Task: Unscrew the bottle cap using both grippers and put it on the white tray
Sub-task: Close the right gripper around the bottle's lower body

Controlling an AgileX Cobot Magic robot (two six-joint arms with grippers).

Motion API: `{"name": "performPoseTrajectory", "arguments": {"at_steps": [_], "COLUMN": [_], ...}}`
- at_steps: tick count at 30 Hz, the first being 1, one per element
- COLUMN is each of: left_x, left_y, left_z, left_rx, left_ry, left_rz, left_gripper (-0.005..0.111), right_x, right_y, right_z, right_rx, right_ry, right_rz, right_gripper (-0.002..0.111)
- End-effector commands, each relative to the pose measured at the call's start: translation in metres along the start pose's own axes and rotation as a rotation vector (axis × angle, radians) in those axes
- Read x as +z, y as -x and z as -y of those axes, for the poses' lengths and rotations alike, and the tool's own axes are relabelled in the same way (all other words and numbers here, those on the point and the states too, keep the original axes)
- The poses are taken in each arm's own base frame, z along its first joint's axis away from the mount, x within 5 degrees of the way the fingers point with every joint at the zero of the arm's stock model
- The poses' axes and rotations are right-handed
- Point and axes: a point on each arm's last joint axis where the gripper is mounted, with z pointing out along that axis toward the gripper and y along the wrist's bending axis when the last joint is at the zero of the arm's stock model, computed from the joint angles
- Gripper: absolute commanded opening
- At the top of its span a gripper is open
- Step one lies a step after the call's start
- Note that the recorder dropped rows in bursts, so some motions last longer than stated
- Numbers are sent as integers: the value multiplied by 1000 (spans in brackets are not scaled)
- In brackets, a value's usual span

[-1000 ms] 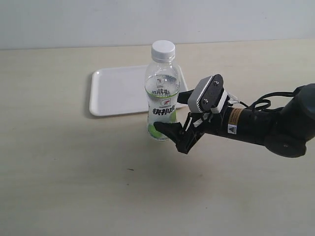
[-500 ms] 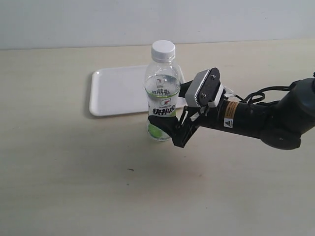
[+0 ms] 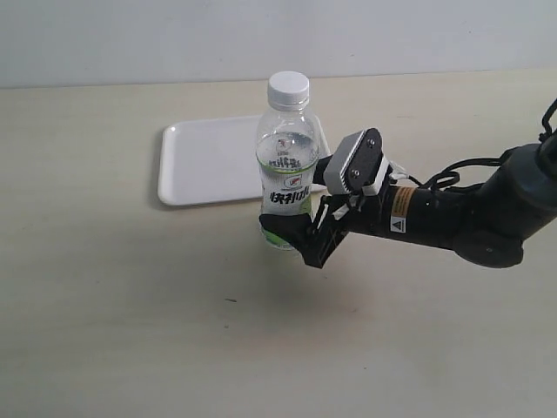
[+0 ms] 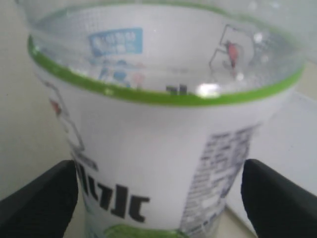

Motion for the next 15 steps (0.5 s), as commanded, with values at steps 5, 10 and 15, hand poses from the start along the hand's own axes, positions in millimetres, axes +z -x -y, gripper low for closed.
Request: {"name": "performPoseTrajectory", "arguments": {"at_steps": [5, 10, 15], "left_x": [-1, -1, -1], "left_y": [1, 1, 1], "left_z": [1, 1, 1], "left_rx": [2, 2, 2], "left_ry": [-9, -9, -9], "left_rz": [6, 6, 6], "left_gripper": [0, 0, 0], "right_x": [2, 2, 3], "right_y": [2, 4, 6], "right_z": [-2, -2, 0], "right_rx": [-29, -28, -27], "right_ry": [33, 35, 20], "right_rz": [41, 67, 77], "right_gripper": [84, 84, 84]}}
